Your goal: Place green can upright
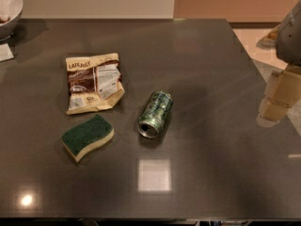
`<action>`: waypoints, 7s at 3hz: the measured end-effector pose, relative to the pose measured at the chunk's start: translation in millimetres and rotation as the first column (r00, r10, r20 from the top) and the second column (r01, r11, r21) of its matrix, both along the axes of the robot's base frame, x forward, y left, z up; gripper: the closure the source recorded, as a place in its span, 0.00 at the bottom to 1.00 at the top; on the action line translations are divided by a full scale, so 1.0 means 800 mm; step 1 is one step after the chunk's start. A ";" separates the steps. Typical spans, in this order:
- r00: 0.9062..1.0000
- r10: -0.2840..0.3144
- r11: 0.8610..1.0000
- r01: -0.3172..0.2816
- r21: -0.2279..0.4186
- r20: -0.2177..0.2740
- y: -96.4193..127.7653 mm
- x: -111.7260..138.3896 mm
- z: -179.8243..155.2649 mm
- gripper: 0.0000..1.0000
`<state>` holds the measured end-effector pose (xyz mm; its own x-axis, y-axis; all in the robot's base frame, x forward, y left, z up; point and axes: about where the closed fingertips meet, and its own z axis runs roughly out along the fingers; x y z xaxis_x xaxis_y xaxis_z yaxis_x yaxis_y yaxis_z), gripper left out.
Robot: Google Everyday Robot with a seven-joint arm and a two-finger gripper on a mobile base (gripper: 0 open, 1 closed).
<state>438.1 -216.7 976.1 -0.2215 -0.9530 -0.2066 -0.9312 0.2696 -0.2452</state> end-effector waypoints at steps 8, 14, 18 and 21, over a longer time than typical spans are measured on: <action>0.646 0.763 0.645 -0.764 0.019 0.043 0.201 0.037 -0.071 0.00; 0.138 0.952 0.090 -0.979 -0.182 -0.273 0.248 0.009 -0.173 0.00; 0.178 0.939 0.132 -0.976 -0.171 -0.294 0.241 0.046 -0.168 0.64; 0.595 0.801 0.597 -0.788 0.149 -0.063 0.202 0.066 -0.080 1.00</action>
Offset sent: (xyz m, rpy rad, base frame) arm 0.0103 0.0091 -0.0022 -0.0062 0.0028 0.0813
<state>490.6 -55.3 912.0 0.5865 -0.7386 -0.3323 -0.8054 -0.5752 -0.1432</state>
